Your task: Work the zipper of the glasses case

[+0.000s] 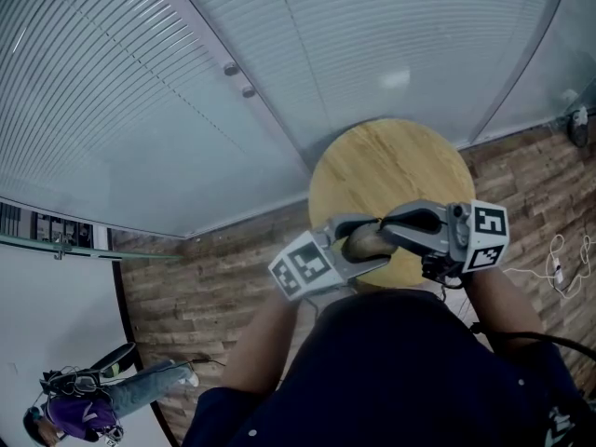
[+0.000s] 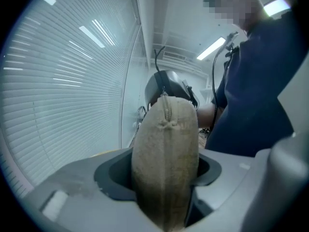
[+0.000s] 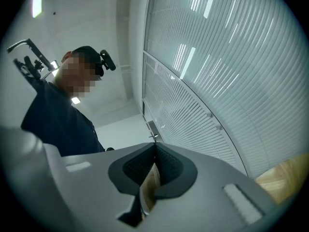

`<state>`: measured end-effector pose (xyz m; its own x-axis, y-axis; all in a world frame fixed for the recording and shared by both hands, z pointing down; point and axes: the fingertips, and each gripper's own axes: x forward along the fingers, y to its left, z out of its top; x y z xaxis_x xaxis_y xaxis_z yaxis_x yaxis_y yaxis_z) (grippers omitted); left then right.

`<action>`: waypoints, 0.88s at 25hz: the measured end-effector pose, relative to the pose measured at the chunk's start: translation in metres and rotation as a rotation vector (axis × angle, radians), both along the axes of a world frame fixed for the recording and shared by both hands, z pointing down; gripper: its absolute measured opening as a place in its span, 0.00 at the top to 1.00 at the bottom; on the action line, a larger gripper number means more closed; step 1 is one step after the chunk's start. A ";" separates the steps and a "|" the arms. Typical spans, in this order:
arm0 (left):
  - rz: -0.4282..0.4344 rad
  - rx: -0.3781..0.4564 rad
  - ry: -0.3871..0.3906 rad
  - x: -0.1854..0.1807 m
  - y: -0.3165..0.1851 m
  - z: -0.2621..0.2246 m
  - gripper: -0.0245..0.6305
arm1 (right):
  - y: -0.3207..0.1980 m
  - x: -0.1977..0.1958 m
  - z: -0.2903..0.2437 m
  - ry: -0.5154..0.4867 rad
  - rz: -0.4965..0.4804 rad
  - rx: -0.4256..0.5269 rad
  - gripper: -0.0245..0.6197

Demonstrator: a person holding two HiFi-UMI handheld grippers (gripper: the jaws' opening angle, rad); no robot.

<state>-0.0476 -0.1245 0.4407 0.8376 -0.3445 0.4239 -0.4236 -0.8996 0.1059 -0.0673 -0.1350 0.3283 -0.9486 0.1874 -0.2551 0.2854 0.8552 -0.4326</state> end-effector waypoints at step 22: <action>-0.014 -0.046 0.419 -0.002 -0.008 -0.076 0.51 | -0.021 0.033 -0.034 -0.220 0.013 -0.108 0.94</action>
